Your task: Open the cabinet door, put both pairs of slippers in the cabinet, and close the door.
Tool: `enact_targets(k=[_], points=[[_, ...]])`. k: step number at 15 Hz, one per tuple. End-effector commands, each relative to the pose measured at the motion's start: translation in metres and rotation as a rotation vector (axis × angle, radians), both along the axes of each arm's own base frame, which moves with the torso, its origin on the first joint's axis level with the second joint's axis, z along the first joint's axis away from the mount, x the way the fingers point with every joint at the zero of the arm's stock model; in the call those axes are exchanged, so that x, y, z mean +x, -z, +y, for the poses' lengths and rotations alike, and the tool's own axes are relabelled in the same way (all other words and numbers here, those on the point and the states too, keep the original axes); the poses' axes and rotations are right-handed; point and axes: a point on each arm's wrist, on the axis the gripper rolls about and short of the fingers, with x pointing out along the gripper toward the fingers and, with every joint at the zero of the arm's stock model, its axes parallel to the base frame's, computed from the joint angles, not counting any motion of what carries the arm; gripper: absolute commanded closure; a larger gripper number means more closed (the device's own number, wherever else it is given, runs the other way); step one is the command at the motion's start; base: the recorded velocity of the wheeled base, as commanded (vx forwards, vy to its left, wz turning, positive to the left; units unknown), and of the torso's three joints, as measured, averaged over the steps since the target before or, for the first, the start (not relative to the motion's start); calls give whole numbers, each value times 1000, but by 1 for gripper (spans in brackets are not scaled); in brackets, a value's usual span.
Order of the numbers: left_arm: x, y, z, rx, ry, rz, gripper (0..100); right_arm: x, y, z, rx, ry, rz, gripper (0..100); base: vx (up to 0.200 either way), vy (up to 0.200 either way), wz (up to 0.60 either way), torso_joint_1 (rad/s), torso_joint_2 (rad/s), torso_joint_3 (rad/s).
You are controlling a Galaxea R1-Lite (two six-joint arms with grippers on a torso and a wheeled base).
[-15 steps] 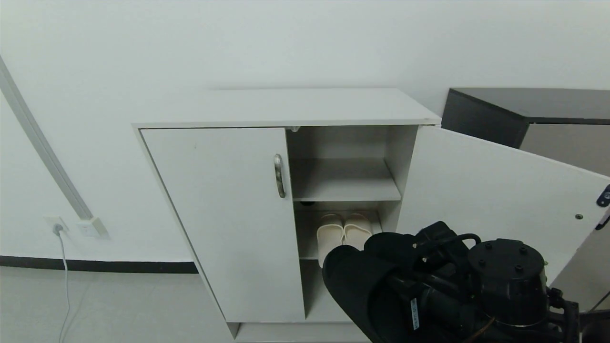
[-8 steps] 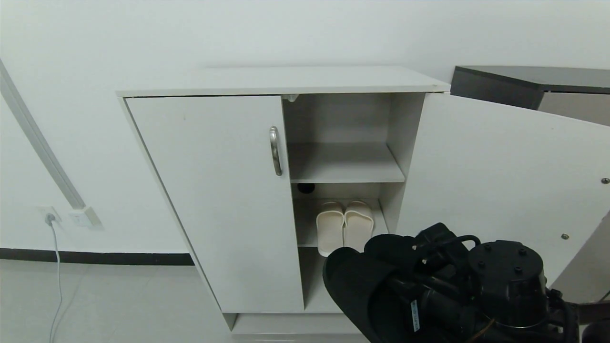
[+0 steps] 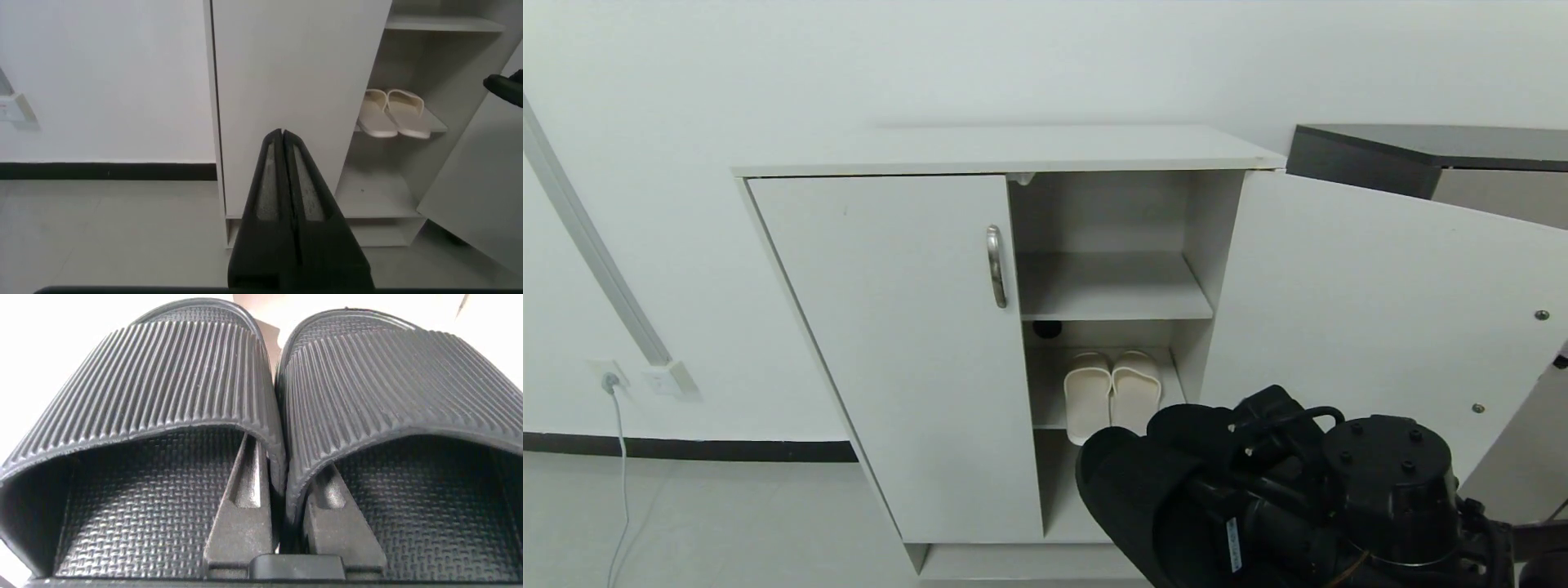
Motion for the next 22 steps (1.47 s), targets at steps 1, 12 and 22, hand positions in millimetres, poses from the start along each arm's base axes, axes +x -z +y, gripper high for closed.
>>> enact_targets(k=[1, 12, 22], points=[[0, 0, 0, 0, -1, 3, 100, 3, 4, 4, 6, -1, -6, 100, 0, 0, 0, -32, 198, 168], [0, 0, 0, 0, 1, 3, 100, 72, -40, 86, -13, 565, -5, 100, 0, 0, 0, 1, 24, 13], [0, 0, 0, 0, 1, 3, 100, 85, -93, 100, 4, 586, -64, 100, 0, 0, 0, 0, 0, 0]])
